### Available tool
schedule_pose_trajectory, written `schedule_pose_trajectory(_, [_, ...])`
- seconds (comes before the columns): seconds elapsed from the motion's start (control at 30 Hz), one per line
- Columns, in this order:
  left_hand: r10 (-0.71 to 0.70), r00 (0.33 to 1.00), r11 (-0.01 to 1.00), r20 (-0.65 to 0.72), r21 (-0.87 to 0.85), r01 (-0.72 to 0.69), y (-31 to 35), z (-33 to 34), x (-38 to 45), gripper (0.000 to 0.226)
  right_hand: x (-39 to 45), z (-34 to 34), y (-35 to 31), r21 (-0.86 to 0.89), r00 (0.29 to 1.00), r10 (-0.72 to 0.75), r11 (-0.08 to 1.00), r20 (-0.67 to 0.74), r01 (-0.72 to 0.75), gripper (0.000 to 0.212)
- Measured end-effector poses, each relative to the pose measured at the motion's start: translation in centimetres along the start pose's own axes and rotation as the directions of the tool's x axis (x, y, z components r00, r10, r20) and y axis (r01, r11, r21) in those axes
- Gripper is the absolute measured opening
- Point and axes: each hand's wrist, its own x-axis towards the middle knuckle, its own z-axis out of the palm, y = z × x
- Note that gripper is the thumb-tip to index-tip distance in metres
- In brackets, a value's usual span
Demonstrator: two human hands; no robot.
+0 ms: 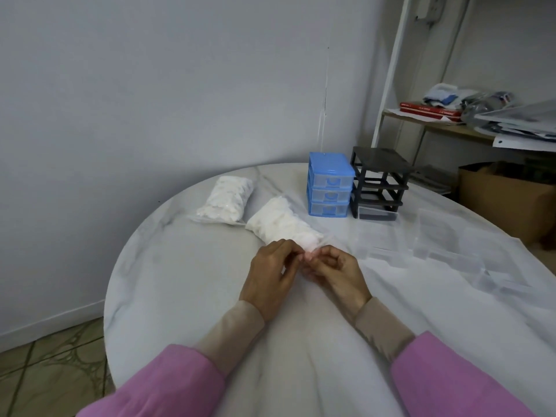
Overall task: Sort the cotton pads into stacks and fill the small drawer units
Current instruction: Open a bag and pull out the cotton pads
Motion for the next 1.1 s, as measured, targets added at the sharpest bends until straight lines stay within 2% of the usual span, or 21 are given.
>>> schedule_pose_trajectory(0.13, [-0.02, 1.0, 0.999, -0.004, -0.029, 0.019, 0.5, 0.1, 0.0, 0.022, -0.3, 0.0, 0.3, -0.324, 0.987, -0.085, 0.938, 0.138, 0.126, 0.022])
schedule_pose_trajectory(0.23, [0.0, 0.999, 1.0, 0.044, 0.026, -0.001, 0.8, -0.1, 0.1, 0.025, -0.7, 0.1, 0.3, -0.452, 0.97, -0.179, 0.861, 0.163, 0.235, 0.027])
schedule_pose_trajectory(0.3, [0.071, 0.995, 0.985, 0.07, 0.152, -0.081, 0.7, -0.2, 0.3, 0.023, -0.8, 0.1, 0.4, -0.495, 0.961, -0.232, 0.824, 0.15, 0.276, 0.031])
schedule_pose_trajectory(0.4, [0.247, 0.962, 0.866, 0.118, 0.419, -0.273, 0.5, -0.2, 0.6, 0.022, -0.9, -0.1, 0.3, -0.542, 0.952, -0.264, 0.783, 0.153, 0.304, 0.032])
schedule_pose_trajectory(0.5, [0.313, 0.942, 0.807, 0.124, 0.489, -0.332, 0.5, -0.4, 0.9, 0.023, -1.0, -0.3, 0.2, -0.601, 0.939, -0.287, 0.723, 0.187, 0.341, 0.029])
schedule_pose_trajectory(0.87, [0.309, 0.951, 0.848, -0.006, 0.456, -0.272, 1.2, -0.5, 0.7, 0.026, -0.7, -0.5, 0.2, -0.645, 0.886, -0.425, 0.627, 0.186, 0.437, 0.038])
schedule_pose_trajectory(1.1, [0.163, 0.987, 0.94, 0.014, 0.303, -0.159, 1.2, -0.4, 0.5, 0.025, -0.6, -0.3, 0.0, -0.67, 0.893, -0.428, 0.623, 0.141, 0.404, 0.033])
